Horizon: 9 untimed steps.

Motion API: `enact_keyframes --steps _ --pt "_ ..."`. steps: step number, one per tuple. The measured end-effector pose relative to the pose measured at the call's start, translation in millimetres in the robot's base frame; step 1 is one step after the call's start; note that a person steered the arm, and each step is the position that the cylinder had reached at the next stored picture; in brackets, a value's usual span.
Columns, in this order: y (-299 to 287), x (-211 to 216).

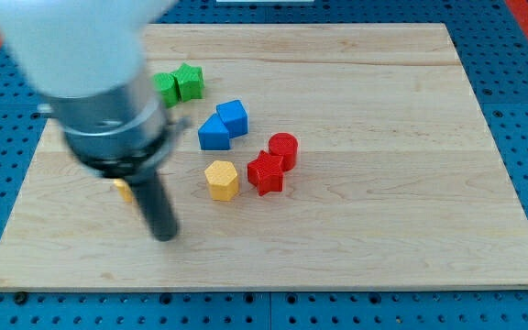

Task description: Push the yellow hexagon to the top right of the yellow heart

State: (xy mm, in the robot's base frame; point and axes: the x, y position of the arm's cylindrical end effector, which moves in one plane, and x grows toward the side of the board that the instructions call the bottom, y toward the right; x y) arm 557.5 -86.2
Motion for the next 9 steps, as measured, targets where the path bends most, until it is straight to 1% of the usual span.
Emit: enact_keyframes --steps 1,3,4,5,6,7,8,9 --pt "32 -14" --pt "61 -22" --pt "61 -44" --pt "47 -59" --pt "-2 -61" --pt "-10 -78" --pt "17 -118" --pt "-36 -129"
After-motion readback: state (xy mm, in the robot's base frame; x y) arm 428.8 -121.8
